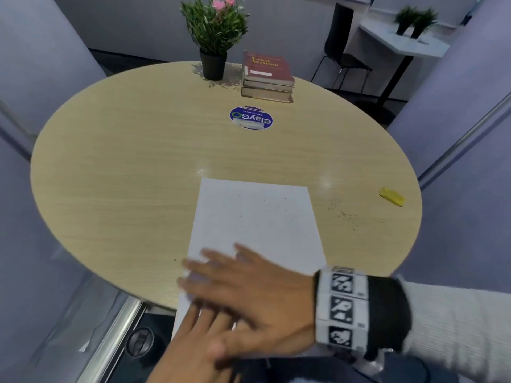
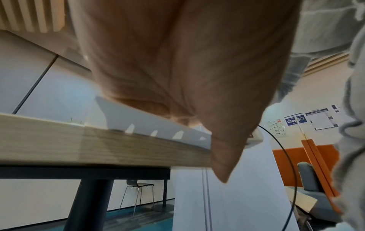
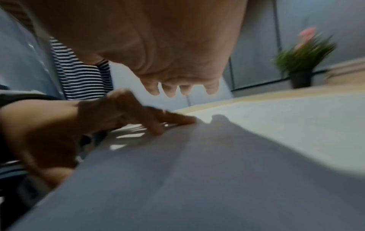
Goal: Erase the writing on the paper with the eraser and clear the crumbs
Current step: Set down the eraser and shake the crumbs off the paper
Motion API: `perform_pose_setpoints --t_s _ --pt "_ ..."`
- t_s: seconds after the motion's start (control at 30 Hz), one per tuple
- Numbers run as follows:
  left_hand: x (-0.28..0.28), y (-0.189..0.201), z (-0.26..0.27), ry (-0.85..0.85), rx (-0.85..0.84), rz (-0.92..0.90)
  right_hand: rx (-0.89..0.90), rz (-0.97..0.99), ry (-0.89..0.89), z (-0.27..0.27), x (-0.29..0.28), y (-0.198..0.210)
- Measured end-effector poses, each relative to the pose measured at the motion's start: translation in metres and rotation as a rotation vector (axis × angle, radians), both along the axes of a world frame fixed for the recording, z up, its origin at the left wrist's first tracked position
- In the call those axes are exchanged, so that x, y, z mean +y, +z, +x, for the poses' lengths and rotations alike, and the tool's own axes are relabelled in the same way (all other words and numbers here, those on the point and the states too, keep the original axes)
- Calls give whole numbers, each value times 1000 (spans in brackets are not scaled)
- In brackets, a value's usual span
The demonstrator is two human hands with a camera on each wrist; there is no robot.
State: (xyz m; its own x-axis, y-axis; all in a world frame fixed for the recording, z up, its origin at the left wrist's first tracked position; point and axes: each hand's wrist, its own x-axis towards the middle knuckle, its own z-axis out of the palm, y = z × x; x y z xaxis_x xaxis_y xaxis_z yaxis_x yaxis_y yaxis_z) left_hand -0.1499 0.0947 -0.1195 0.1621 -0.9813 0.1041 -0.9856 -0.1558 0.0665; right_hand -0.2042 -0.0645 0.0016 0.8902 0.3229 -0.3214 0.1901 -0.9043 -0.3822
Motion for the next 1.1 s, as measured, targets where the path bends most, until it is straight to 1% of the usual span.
perform_pose_setpoints --t_s 0.03,0.1,0.13,0.17,0.2,0.23,0.27,0.3,0.33,0.37,0.4,0.47,0.5,0.53,0.57,0.6,0.63,0.67,0.7,0.73,0.77,0.8,0.83,0.87,0.9,0.93,0.97,1.0,1.03,1.07,1.1 --pt "4 -5 -1 -3 -18 4 43 21 45 5 9 -8" --pt "9 -11 -5 2 -36 -86 83 -11 86 11 8 -20" --pt "10 -9 -8 17 -27 -138 70 -58 84 14 -1 -26" --pt "9 -5 -11 32 -21 -180 61 -107 42 15 -14 -31" --pt "9 -2 -14 38 -25 -208 71 -154 -46 16 -29 -34" --pt "9 -1 -17 35 -31 -230 97 -194 -173 16 -46 -35" --pt "9 0 -18 27 -29 -243 118 -210 -309 15 -61 -32" --pt "9 1 -18 19 -41 -247 126 -215 -406 14 -72 -28" --pt "10 1 -17 13 -55 -237 116 -237 -420 12 -74 -23" --pt "10 1 -16 14 -66 -217 88 -279 -340 12 -67 -18" --pt "9 2 -14 24 -76 -199 43 -295 -217 13 -53 -12" --pt "6 0 -9 71 -92 -145 -25 -189 -2 17 -17 -6" --pt "5 0 -6 92 -85 -115 -4 -132 54 20 -4 -9" --pt "5 0 -4 93 -73 -92 41 -116 83 25 3 -14" --pt "7 0 -5 75 -55 -65 63 -139 92 32 0 -18" --pt "11 1 -9 63 -23 -37 70 -204 93 39 -12 -28" --pt "15 4 -13 64 10 -17 24 -281 64 45 -26 -35" --pt "18 6 -17 64 18 -20 -51 -333 -11 50 -42 -42" --pt "19 9 -20 65 7 -22 -111 -360 -147 54 -61 -46" --pt "19 10 -23 77 -15 -45 -137 -363 -343 56 -80 -44" --pt "20 12 -26 96 -20 -50 -70 -360 -471 58 -93 -40" --pt "18 12 -26 114 -5 -44 16 -372 -501 59 -98 -36" --pt "18 15 -25 130 28 -24 60 -397 -420 59 -92 -32" --pt "17 16 -23 132 47 -27 60 -424 -273 62 -76 -28" --pt "16 17 -22 124 67 -25 66 -393 -133 63 -56 -24" --pt "16 16 -21 107 67 -18 75 -328 -41 62 -36 -26" --pt "16 16 -21 101 74 -9 77 -259 11 60 -23 -27" --pt "18 17 -22 104 83 6 59 -241 14 60 -20 -33" --pt "20 19 -24 120 92 13 32 -263 -39 64 -27 -39" --pt "21 19 -26 137 102 19 8 -301 -141 72 -44 -43" --pt "21 20 -29 152 105 21 21 -344 -271 78 -61 -44"
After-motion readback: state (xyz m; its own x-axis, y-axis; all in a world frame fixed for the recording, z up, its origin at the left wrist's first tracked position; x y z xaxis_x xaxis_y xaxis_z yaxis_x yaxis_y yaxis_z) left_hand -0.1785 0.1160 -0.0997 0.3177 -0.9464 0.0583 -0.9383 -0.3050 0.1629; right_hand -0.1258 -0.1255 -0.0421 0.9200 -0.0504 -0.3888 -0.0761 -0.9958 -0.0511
